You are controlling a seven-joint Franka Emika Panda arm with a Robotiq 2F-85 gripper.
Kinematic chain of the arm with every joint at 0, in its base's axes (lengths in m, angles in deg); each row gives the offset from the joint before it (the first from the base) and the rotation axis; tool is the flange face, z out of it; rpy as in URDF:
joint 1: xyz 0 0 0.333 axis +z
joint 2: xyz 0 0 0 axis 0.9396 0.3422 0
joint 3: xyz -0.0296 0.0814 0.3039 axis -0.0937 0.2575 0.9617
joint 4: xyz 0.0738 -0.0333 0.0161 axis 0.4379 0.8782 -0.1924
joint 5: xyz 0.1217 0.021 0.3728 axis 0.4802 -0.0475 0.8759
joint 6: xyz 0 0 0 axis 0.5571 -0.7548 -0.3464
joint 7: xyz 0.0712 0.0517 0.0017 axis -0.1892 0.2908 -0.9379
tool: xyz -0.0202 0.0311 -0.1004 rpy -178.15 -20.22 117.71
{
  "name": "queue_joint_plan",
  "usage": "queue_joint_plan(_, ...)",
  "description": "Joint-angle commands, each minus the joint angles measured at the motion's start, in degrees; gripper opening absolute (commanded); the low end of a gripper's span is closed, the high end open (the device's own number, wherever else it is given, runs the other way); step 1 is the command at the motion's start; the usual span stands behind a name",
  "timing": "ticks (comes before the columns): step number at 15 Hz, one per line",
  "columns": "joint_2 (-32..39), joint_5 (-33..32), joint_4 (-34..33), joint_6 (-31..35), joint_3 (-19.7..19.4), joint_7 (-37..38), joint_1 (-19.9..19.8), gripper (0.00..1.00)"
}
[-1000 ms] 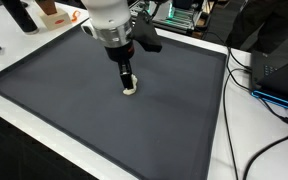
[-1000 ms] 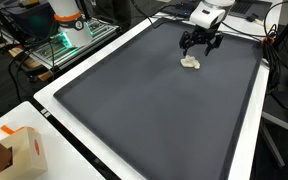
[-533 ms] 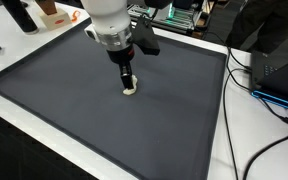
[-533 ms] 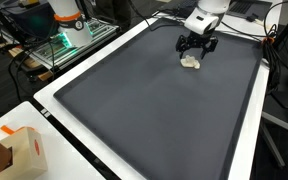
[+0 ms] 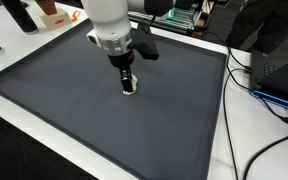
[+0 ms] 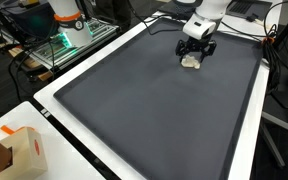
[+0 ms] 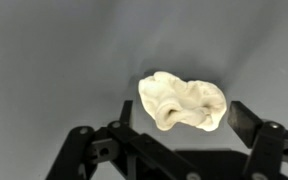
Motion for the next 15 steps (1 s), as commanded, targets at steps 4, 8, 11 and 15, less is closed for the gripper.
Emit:
queue_joint_plan(4,1.03,1.69,0.65,1.63,0.6,-0.12,-0.57,0.6)
queue_joint_plan(8,0.98,1.92,0.45,1.72,0.62,-0.11,-0.57,0.3)
queue_joint_plan(11,1.06,1.93,0.19,1.49,0.63,-0.09,-0.55,0.08)
queue_joint_plan(15,1.17,1.73,-0.12,1.04,0.35,0.59,-0.34,0.05)
